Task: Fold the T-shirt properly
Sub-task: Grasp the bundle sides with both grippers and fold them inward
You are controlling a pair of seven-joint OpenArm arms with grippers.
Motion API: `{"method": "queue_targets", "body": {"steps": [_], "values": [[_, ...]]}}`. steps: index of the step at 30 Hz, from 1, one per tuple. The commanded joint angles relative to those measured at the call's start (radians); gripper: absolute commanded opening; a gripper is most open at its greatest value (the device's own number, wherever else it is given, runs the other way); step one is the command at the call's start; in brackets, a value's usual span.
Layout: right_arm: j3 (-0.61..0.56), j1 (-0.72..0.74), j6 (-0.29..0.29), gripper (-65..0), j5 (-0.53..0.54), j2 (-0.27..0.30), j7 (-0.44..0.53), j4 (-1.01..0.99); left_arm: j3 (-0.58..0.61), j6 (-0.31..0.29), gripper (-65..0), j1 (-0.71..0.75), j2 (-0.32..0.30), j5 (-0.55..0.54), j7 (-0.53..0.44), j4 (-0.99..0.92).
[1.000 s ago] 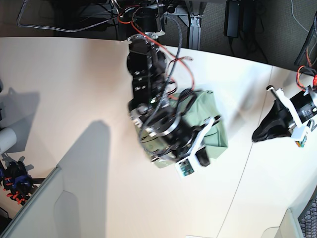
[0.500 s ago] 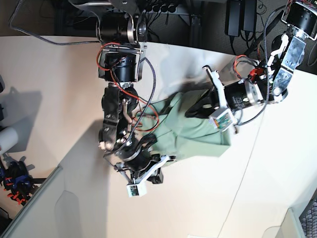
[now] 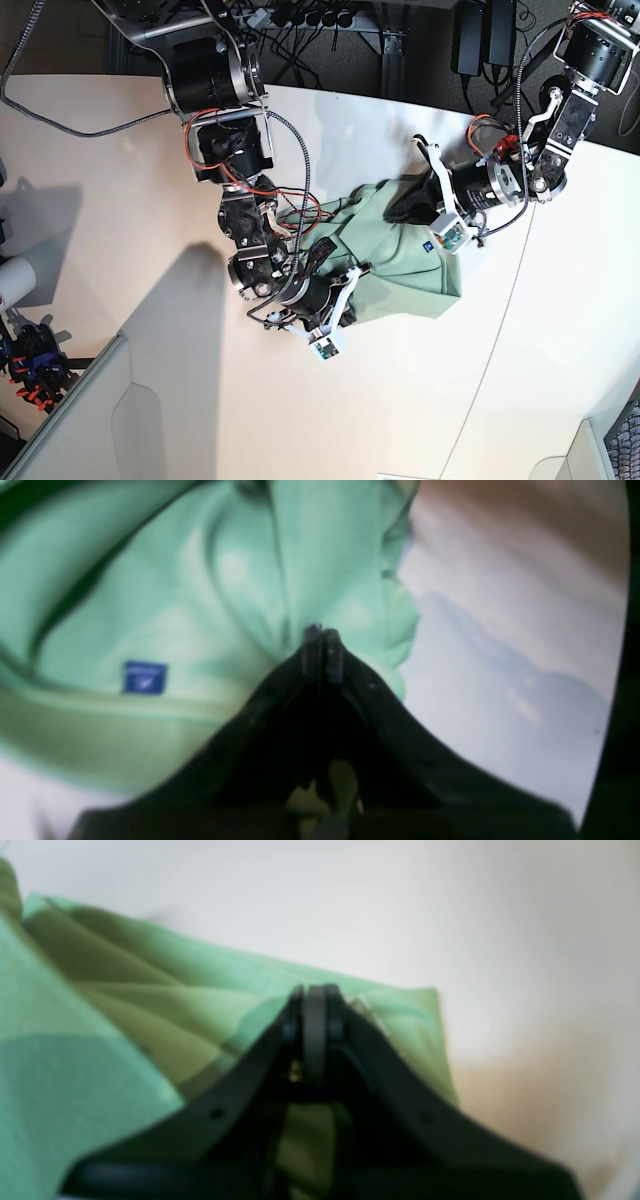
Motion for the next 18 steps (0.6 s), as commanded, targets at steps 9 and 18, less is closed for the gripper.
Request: {"method": "queue_targets", "body": {"steps": [9,18], "values": [[-0.020,-0.024,0.003,-65.0,0.114,0.080,-0.191,0.037,-0.005,0.000,-65.0,-0.099,-0.079,0.029,-0.042,0.007],[-0.017,-0.256,0.003,-65.0,0.180,0.137,-0.310,0.394,-0.005,0.000,-65.0,-0.186,-0.084,0.019,-0.039,-0.054]]}}
